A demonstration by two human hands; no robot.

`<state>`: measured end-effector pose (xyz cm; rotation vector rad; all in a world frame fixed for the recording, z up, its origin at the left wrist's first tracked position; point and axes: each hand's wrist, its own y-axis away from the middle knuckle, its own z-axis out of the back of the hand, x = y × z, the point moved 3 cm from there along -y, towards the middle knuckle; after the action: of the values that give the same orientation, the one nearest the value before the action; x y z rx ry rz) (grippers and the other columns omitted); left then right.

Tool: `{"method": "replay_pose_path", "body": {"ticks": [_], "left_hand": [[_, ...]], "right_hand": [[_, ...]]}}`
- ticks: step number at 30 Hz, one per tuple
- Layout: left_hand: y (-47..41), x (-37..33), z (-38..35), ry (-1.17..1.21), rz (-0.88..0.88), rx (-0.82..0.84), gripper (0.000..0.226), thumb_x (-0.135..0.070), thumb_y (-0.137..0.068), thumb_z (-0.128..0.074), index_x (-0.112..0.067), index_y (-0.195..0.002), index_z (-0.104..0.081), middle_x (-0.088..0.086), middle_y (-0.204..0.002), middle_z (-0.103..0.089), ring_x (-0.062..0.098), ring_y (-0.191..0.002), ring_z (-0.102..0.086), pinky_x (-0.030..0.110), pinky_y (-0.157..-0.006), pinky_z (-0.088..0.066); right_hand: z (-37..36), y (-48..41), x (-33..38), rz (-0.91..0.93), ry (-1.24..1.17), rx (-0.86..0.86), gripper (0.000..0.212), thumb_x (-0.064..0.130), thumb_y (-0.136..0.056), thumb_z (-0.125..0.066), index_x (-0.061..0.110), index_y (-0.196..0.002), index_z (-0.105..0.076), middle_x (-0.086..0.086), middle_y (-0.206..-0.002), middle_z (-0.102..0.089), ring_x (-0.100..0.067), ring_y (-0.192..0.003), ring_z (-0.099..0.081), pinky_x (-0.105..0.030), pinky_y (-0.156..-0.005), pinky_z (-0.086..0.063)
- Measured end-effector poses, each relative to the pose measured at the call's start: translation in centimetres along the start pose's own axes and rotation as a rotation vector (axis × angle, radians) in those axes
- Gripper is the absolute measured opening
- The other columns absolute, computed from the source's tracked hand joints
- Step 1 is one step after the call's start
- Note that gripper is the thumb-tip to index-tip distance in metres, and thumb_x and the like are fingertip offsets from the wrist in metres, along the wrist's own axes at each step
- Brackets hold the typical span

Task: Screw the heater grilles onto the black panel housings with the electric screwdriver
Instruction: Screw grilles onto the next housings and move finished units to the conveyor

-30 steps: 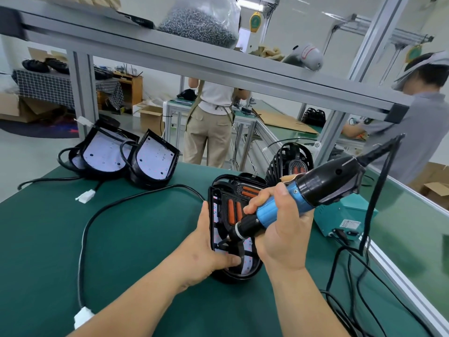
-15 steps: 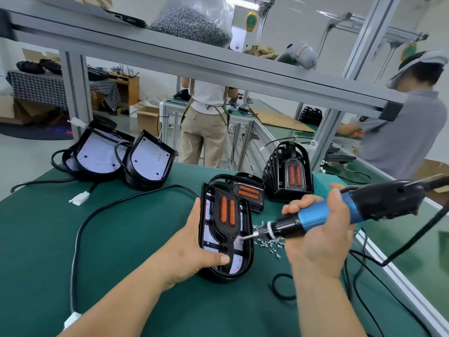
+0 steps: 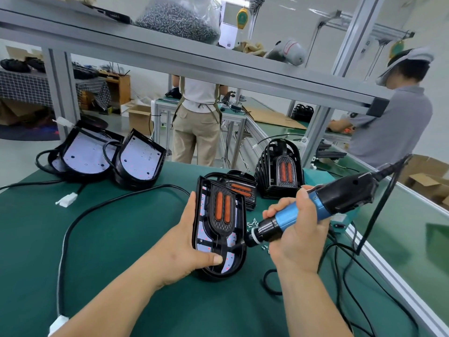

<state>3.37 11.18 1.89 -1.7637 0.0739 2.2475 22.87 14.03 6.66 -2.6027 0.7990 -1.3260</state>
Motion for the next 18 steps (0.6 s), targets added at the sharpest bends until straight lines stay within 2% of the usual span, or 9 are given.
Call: {"method": "replay_pose_path", "body": {"ticks": [5,11,18], "left_hand": [[-0.08,0.04,-0.06,-0.019,0.017,-0.013,0.130,-0.018,-0.067,-0.078,-0.051,-0.150,0.015,-0.029,-0.132,-0.059,0.001,-0.122,-0.058,0.037,-0.112,-0.042],[-0.24,0.37,0.00,-0.019,0.029,-0.014,0.131,-0.020,-0.067,-0.079,-0.051,-0.150,0.017,-0.031,-0.129,-0.060,-0.001,-0.119,-0.059,0.033,-0.109,-0.043],[-0.42,0.78,0.03,-0.015,0.031,-0.002,0.130,-0.020,-0.067,-0.079,-0.053,-0.149,0.017,-0.036,-0.126,-0.059,-0.005,-0.116,-0.060,0.016,-0.095,-0.044]], "right_hand": [[-0.02,-0.17,0.02,-0.009,-0.006,0.002,0.015,0.028,-0.082,-0.062,0.021,-0.088,-0.050,-0.004,-0.056,-0.051,-0.023,-0.047,-0.050,-0.037,-0.061,-0.046],[0.12,-0.11,-0.07,-0.021,-0.002,0.000,0.020,0.029,-0.081,-0.063,0.019,-0.089,-0.048,-0.003,-0.057,-0.052,-0.022,-0.048,-0.052,-0.036,-0.060,-0.047],[0.13,-0.14,-0.08,-0.024,0.000,-0.007,0.019,0.029,-0.081,-0.064,0.020,-0.087,-0.048,-0.003,-0.056,-0.052,-0.022,-0.048,-0.052,-0.036,-0.061,-0.047]]}}
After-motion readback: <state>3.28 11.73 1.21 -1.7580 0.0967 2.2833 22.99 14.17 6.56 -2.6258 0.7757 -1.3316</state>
